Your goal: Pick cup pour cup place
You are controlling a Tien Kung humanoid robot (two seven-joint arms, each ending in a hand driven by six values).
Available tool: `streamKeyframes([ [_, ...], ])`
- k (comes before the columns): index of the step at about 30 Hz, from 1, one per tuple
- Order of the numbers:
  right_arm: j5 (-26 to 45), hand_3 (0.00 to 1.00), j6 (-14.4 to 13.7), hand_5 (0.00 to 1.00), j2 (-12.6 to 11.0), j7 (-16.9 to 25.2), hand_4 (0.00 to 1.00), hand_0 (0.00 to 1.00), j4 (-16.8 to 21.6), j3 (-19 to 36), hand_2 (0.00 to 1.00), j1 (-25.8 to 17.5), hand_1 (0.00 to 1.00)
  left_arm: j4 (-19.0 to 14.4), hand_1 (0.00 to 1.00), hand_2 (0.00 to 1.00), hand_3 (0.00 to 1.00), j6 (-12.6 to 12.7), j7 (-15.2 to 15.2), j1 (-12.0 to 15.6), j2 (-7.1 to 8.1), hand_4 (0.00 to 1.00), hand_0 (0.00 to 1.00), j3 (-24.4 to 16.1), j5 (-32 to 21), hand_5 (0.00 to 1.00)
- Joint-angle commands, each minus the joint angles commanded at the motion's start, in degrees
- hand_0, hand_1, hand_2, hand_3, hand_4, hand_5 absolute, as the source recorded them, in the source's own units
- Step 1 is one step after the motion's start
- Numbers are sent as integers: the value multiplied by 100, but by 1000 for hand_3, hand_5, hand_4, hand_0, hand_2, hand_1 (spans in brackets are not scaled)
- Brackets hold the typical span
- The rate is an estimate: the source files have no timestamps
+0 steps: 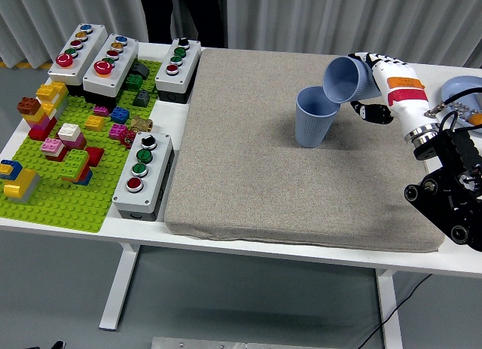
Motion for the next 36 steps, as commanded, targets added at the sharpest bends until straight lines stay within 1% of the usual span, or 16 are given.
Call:
streamKeyframes([
  [10,-30,660,-7,83,-38,-23,681,764,-66,-71,579,59,661,0,806,843,764,-1,-5,-17,1,510,763,9,-14,930],
  [25,-234,658,-60,78,-62,-172,681,767,-47,-184,580,134,662,0,806,843,765,-1,-7,-38,1,510,764,13,-26,928],
  [36,-483,655,-40,63,-100,-364,674,771,83,-289,580,190,663,0,806,843,767,2,-4,-38,0,510,764,-3,-20,927],
])
